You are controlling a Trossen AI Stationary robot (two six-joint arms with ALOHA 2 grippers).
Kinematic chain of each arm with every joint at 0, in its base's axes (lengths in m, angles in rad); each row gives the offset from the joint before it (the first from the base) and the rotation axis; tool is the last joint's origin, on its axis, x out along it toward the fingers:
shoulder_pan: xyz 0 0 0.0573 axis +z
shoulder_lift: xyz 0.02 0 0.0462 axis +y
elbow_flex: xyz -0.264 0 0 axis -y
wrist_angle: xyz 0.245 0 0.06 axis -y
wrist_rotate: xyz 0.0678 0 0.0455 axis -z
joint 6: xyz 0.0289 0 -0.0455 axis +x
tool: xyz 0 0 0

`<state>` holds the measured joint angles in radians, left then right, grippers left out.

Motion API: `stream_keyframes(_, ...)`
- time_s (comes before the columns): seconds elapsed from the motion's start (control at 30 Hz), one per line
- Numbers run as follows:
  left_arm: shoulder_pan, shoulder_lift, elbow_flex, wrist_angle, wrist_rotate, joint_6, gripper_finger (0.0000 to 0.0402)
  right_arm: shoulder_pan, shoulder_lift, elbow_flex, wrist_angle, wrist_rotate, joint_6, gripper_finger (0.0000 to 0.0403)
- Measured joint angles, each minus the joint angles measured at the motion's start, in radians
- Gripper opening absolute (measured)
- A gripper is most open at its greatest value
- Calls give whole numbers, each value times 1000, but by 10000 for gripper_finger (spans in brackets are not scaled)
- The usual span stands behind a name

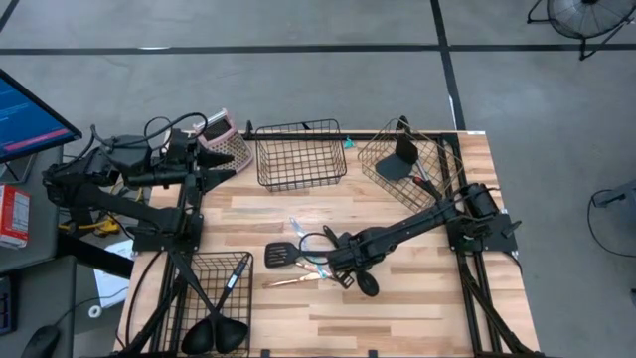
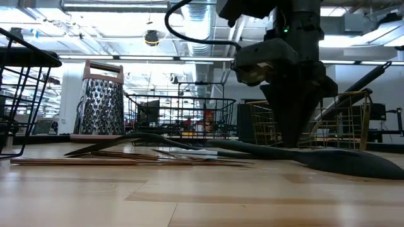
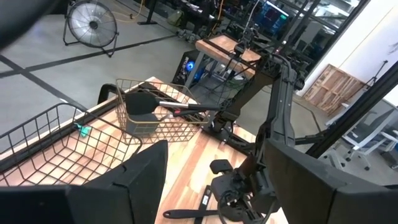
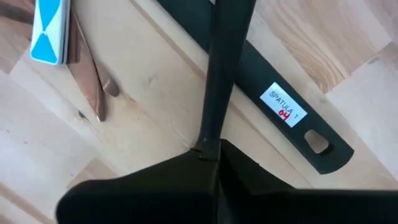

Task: Pick & Place Kitchen Items
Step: Put the black serving spoon into the bottom black wire basket

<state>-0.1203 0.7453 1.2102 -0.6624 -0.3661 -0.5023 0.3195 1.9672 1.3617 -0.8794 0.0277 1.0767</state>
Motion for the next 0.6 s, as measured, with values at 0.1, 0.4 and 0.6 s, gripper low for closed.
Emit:
stream_keyframes(0.1,0,15,0,0,0,0,250,7,-2,0,-2,0,-3,2)
stream_keyframes(0.4,0,231,1,25,126,223,250,137,-251,2,-156,81,88,1)
stream_keyframes(0.6,0,438,1,142,231,419,250,276,-404,3,-161,236,144,1)
